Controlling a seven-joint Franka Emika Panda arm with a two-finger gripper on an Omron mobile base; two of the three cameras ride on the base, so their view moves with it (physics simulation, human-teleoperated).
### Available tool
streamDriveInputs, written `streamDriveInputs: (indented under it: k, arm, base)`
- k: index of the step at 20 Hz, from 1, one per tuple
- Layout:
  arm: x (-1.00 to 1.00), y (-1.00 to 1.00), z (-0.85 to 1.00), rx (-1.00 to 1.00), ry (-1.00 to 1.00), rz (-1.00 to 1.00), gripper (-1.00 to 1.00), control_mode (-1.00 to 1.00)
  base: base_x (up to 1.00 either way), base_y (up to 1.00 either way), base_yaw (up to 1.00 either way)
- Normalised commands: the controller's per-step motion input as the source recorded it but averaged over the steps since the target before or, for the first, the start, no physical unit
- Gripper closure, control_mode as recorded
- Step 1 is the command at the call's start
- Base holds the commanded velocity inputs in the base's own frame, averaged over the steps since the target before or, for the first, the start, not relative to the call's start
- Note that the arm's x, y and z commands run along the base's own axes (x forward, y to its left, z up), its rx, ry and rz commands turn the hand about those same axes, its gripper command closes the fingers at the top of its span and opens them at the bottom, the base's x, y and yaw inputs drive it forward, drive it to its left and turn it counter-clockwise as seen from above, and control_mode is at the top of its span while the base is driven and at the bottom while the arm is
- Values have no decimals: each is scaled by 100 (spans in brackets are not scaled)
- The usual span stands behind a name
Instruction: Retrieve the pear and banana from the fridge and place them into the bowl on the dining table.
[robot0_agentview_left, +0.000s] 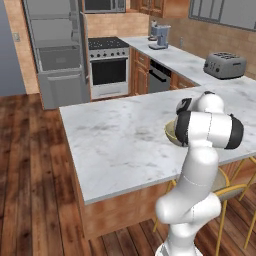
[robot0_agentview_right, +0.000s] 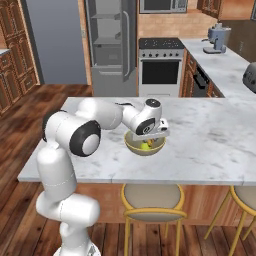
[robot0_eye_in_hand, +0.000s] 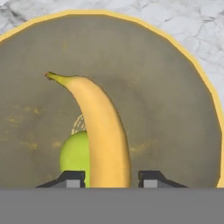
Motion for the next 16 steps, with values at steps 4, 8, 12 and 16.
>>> streamDriveInputs:
  k: [4,8,12,16]
  arm:
    - [0,0,0,0,0,0,-100,-100]
    - [-4,0,6,0,0,0,-100,-100]
    - [-63,-2,43,0,-2,0,-100,-100]
    - [-96,-8,73,0,-15,0,-100,-100]
  base:
    - [0,0,0]
    - [0,0,0]
    - [0,0,0]
    - [0,0,0]
